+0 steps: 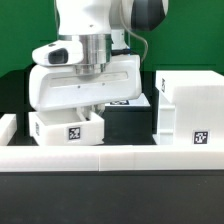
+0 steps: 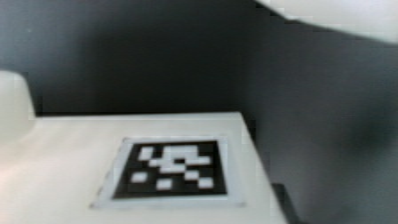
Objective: Assemble drawer
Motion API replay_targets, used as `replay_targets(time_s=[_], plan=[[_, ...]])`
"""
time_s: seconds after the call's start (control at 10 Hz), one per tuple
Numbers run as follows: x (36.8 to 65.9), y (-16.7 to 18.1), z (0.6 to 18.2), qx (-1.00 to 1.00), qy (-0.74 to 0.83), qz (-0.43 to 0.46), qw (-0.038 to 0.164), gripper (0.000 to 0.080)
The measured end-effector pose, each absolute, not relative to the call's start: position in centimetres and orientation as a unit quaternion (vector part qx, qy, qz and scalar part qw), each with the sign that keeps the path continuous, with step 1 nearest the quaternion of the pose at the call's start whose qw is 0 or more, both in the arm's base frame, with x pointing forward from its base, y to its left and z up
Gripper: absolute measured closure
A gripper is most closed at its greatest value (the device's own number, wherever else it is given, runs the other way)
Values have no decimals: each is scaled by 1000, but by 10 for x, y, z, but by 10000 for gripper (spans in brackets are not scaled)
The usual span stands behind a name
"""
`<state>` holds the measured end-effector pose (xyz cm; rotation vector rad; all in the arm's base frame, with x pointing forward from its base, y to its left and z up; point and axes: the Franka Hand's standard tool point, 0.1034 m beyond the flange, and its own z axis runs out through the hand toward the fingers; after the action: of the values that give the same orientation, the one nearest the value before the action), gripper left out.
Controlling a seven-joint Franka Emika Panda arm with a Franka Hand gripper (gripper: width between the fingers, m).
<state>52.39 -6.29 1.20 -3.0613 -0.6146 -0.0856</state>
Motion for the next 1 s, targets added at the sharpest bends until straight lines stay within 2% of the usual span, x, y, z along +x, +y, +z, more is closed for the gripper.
replay_targets(time_s=[0.6, 0.8, 1.0], plan=[[522, -66, 12, -946, -322, -24, 4, 758], [525, -61, 12, -907, -421, -22, -9, 758], [525, -58, 10, -884, -466, -19, -13, 758]])
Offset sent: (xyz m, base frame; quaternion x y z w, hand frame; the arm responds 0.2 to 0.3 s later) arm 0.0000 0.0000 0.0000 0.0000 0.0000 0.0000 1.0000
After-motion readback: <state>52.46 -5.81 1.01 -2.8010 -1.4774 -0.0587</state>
